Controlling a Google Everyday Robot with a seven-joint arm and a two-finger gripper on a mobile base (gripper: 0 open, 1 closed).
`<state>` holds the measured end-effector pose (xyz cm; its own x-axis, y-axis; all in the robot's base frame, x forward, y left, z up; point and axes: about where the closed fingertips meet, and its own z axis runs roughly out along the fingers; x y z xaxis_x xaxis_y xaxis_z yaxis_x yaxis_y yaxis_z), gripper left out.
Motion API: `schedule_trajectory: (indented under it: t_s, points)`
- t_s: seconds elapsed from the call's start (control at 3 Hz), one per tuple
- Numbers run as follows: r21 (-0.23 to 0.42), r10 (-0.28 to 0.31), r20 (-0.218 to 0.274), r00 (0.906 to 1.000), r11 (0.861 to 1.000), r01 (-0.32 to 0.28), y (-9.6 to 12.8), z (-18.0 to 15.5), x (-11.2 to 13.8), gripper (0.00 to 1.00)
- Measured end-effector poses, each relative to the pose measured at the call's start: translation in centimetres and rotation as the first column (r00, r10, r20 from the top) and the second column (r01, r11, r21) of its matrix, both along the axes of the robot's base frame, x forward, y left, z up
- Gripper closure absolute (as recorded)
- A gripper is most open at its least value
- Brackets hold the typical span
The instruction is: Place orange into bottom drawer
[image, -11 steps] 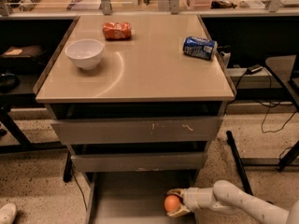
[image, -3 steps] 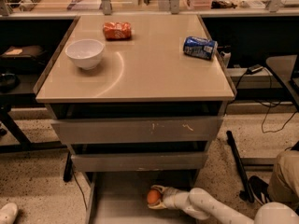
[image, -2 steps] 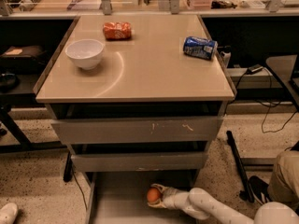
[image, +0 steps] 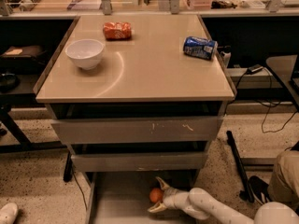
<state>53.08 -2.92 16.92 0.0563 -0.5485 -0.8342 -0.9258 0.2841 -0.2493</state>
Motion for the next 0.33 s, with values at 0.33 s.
schedule_trajectory:
  t_s: [0.33]
  points:
    - [0.000, 0.000, 0.000, 1.0000, 1.000, 0.000, 0.00, 0.00, 0.00, 0.00]
